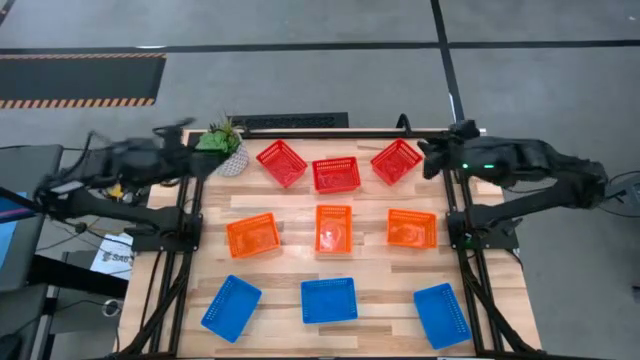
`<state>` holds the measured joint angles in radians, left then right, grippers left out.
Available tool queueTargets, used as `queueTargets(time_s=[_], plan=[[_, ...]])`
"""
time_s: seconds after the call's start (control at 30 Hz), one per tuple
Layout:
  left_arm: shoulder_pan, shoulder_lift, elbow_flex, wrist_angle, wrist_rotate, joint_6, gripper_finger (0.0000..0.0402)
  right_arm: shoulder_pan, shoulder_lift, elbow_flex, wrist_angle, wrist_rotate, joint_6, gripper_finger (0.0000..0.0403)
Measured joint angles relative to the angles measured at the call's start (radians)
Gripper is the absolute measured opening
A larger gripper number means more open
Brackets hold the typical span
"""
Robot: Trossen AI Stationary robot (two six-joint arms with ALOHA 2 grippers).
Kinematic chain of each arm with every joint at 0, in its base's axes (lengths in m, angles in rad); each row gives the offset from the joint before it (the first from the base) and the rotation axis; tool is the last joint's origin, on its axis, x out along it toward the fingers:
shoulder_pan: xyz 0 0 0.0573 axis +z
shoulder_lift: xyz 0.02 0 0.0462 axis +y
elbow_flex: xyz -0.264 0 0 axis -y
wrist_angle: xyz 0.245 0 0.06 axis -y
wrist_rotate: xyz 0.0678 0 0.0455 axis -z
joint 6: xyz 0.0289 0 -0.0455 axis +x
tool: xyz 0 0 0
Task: Stack baskets by color
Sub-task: Stack the middle red bin on top of the left red bin
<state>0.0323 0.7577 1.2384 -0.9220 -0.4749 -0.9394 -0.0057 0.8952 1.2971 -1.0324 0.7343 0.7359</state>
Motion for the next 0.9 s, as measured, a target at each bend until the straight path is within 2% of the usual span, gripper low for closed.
queueTargets(time_s=[0.07,0.13,0.23,0.37,0.5,0.6,0.73,0.9], plan=[[0.018,0.116,0.105,-0.198,-0.016,-0.038,0.0263,-0.046,0.094,0.06,-0.192,-0.032,0.199,0.0163],[0.043,0.215,0.178,-0.302,-0.007,-0.028,0.0263,-0.089,0.17,0.075,-0.35,-0.113,0.361,0.0167],[0.092,0.321,0.21,-0.333,0.059,0.026,0.0263,-0.135,0.272,0.035,-0.472,-0.228,0.521,0.0182],[0.174,0.397,0.211,-0.302,0.188,0.093,0.0263,-0.19,0.35,-0.086,-0.466,-0.307,0.559,0.0214],[0.252,0.42,0.211,-0.267,0.254,0.117,0.0263,-0.251,0.38,-0.217,-0.334,-0.311,0.588,0.0222],[0.307,0.419,0.211,-0.25,0.27,0.136,0.0263,-0.295,0.373,-0.277,-0.174,-0.338,0.531,0.021],[0.367,0.412,0.211,-0.206,0.304,0.175,0.0263,-0.336,0.336,-0.285,0.071,-0.427,0.35,0.0189],[0.442,0.39,0.212,-0.193,0.414,0.263,0.0263,-0.392,0.284,-0.228,0.357,-0.535,0.06,0.0164]])
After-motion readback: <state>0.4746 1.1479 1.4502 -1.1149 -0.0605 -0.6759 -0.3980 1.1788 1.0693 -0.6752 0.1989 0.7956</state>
